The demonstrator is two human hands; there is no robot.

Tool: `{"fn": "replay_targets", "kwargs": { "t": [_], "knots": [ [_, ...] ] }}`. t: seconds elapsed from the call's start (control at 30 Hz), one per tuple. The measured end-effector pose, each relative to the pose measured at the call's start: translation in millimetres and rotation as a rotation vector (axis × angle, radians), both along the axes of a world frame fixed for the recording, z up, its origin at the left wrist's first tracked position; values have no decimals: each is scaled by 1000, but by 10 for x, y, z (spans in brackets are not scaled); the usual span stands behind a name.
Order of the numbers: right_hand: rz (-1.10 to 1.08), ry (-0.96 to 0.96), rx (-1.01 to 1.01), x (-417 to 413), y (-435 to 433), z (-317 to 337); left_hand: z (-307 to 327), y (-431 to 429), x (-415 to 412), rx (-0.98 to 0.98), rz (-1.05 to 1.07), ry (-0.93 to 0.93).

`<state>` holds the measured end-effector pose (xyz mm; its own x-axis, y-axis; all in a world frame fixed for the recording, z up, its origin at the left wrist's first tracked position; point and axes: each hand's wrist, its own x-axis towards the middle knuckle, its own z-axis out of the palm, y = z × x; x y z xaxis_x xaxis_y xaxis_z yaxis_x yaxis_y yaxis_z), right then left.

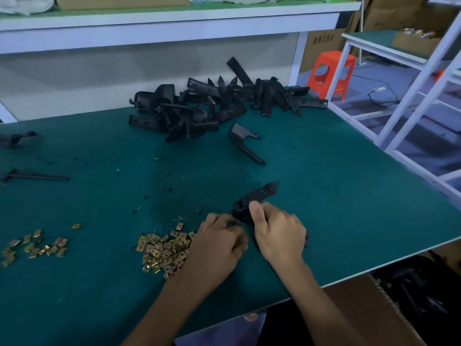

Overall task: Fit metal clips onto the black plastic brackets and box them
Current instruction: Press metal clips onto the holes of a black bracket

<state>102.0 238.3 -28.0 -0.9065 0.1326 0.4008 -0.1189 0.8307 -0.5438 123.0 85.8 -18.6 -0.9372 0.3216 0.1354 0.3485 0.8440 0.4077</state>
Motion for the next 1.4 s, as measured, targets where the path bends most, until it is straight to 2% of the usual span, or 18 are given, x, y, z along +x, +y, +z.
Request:
{"fn": "replay_targets", "kwargs": {
  "t": [0.57, 0.73, 1.03, 1.17, 1.27, 1.4],
  "knots": [
    [-47, 73, 13, 8, 0, -7, -28, 2, -44, -27, -21, 12],
    [-48, 69, 24, 9, 10, -10, -46, -54, -36, 80, 11, -62],
    [-28, 73, 17, 19, 11, -16, -8, -65, -55, 70, 3, -122],
    [-22, 71, 21, 10, 11, -37, 54, -116, -50, 194, 94, -178],
    [-5, 75, 30, 0, 17, -57, 138, -251, -74, 409, 221, -181],
    [62, 96, 62, -14, 5, -84, 249, -357, -87, 682, 245, -248]
  ]
}}
